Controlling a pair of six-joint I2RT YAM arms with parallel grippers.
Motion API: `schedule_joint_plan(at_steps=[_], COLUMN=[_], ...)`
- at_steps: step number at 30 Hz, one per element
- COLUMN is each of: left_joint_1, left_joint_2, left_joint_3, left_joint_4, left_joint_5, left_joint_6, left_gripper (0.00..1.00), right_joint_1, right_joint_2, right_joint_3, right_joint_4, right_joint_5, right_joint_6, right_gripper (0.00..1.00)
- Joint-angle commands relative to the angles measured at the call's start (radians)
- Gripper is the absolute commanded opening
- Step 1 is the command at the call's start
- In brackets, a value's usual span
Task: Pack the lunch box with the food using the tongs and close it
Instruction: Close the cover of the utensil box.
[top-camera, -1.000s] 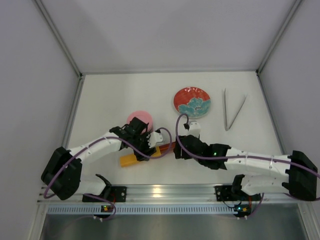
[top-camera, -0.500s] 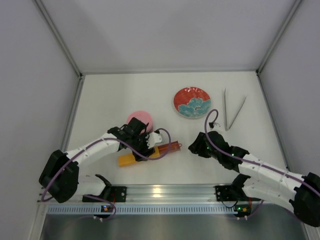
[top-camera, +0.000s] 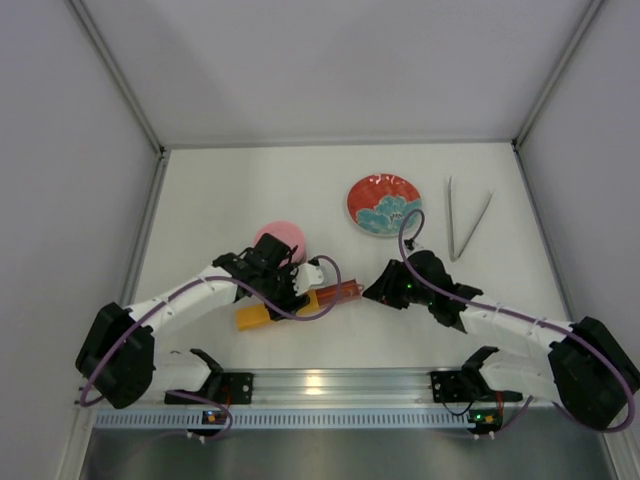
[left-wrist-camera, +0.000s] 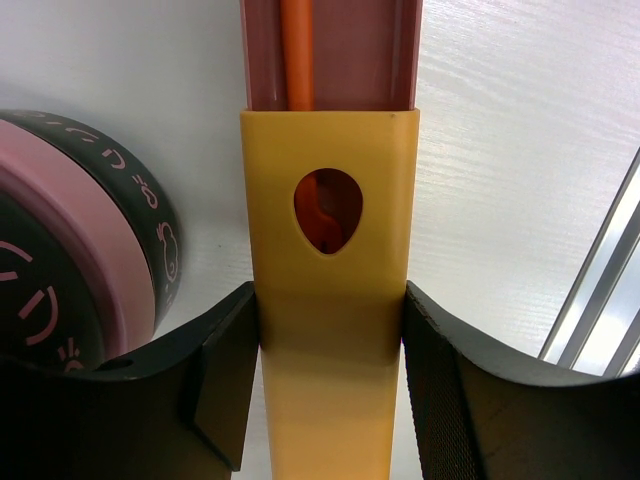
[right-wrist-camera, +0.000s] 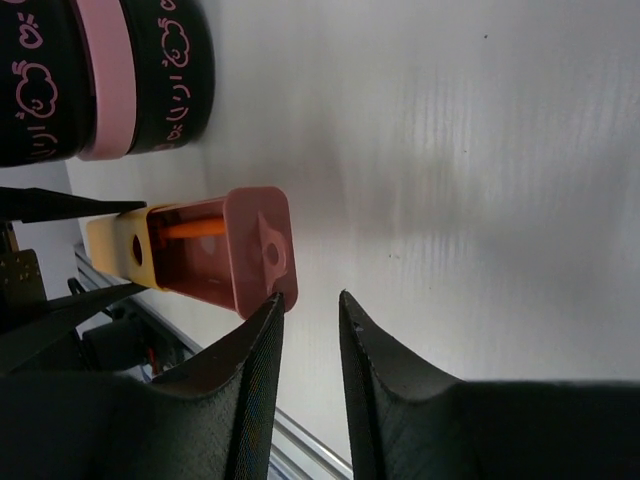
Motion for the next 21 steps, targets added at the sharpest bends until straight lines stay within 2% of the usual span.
schedule_joint_plan(at_steps=[1,10,21], left_joint_1=[-0.002,-0.004,-0.002], left_joint_2=[-0.029,-0.034,-0.040], left_joint_3=[0.040,0.029,0.030], left_joint_4=[0.007,0.010,0.017], left_joint_5=[0.014,0.017,0.045], left_joint_6=[0.008,0.019,0.019], left_gripper=[0.00,0.00,0.00], right_joint_1=[-0.015,-0.015,-0.015], right_joint_2=[0.023,0.016,0.095], right_joint_3=[0.072,0.037,0.046], right_joint_4=[0.094,0.135,0.211], right_joint_5=[-0.042,-0.030,-0.052], right_joint_6=[-0.021,0.003,0.020], right_gripper=[0.28,0.26,0.24])
